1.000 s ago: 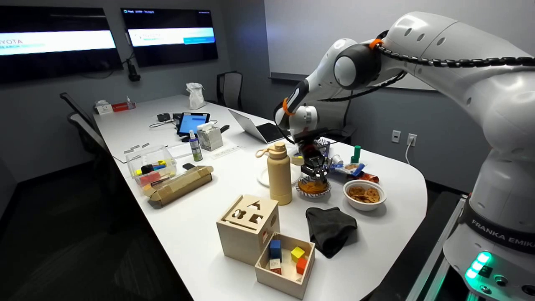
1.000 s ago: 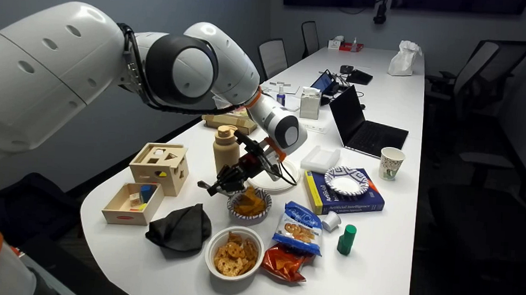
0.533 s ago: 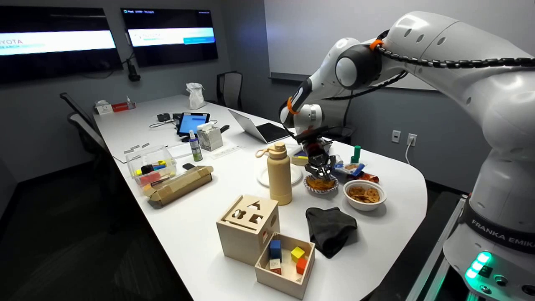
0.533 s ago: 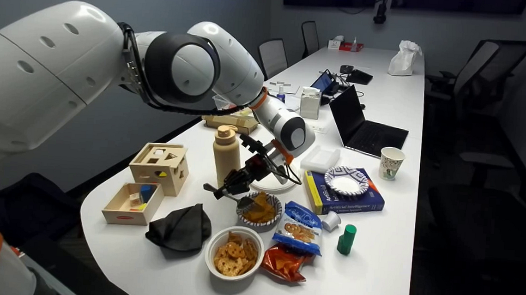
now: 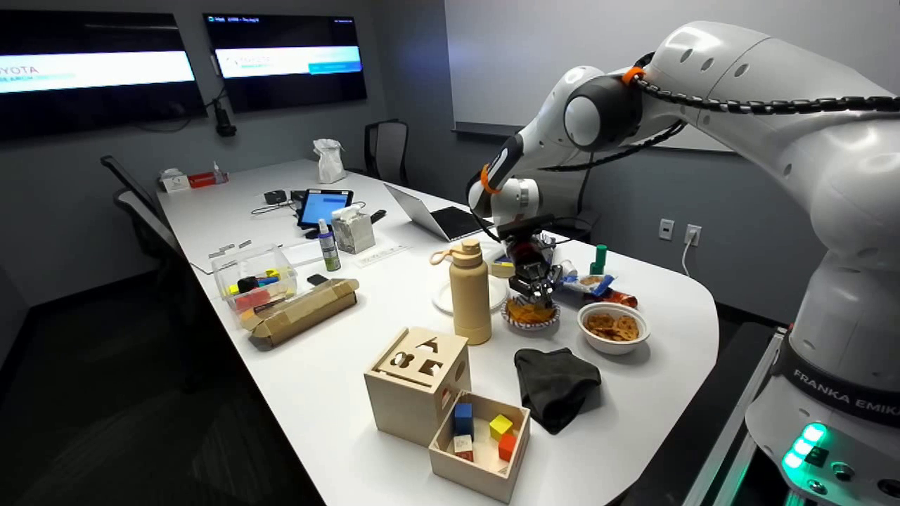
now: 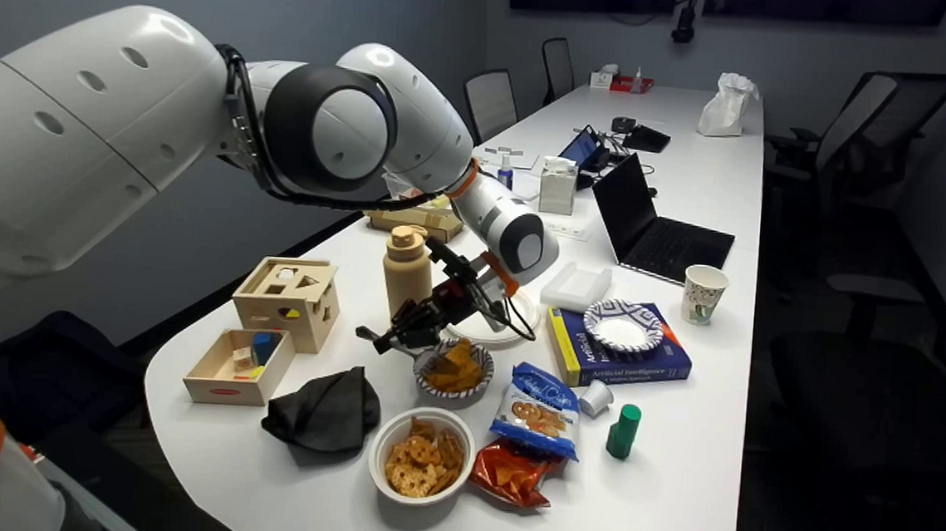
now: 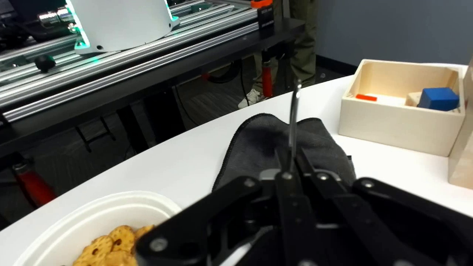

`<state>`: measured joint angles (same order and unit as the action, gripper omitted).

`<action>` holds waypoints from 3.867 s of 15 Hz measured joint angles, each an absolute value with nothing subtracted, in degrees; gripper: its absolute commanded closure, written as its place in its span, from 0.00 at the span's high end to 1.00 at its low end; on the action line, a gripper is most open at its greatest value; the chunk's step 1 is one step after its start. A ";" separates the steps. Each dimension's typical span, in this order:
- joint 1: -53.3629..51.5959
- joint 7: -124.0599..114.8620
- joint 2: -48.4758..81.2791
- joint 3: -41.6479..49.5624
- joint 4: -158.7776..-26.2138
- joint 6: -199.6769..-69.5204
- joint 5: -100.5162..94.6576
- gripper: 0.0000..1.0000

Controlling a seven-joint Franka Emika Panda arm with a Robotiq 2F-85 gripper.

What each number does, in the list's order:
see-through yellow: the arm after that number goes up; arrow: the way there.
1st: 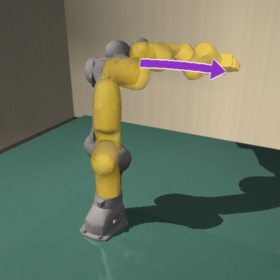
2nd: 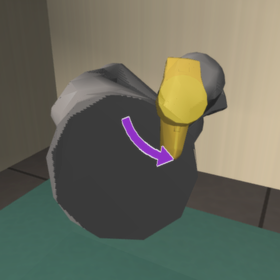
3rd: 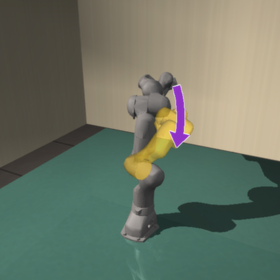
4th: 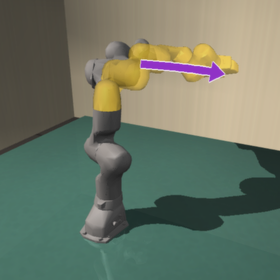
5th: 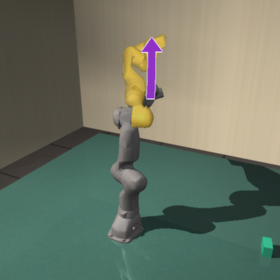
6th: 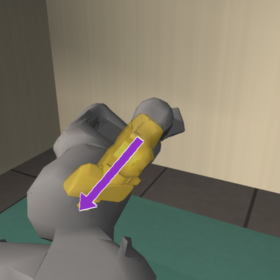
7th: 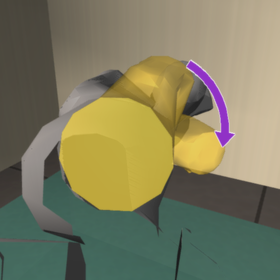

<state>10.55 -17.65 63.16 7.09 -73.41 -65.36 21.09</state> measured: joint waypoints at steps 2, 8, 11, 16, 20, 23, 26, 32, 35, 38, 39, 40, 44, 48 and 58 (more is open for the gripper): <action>11.13 -14.62 63.10 6.53 -73.38 -66.40 22.08 0.01; 12.24 -14.43 62.77 7.26 -73.43 -69.11 22.73 0.01; 12.24 -18.14 62.76 8.53 -73.59 -69.36 22.73 0.01; 12.41 -21.13 62.71 9.35 -74.02 -69.40 22.80 0.01; 13.31 -16.29 60.79 9.21 -75.36 -70.44 23.21 0.01; 14.46 -11.76 56.52 9.25 -79.30 -70.48 23.21 0.01; 15.69 -7.87 51.28 9.32 -85.59 -70.33 23.21 0.01; 16.01 -2.94 43.67 9.45 -101.80 -71.02 23.71 0.01; 15.92 -3.42 40.49 10.97 -110.46 -75.40 25.93 0.01; 15.93 -4.21 36.46 13.54 -119.23 -80.99 27.82 0.01; 15.92 -4.82 34.96 14.37 -122.04 -82.62 28.15 0.01; 15.93 -5.47 33.64 15.10 -124.40 -83.98 28.28 0.01; 16.03 -7.70 31.46 16.40 -128.56 -86.83 28.31 0.01; 15.94 -8.46 31.74 15.79 -128.25 -90.38 28.40 0.01; 16.25 -8.46 37.25 13.50 -123.62 -91.75 28.84 0.01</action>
<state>16.25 -8.46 37.25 13.50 -123.62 -91.75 28.84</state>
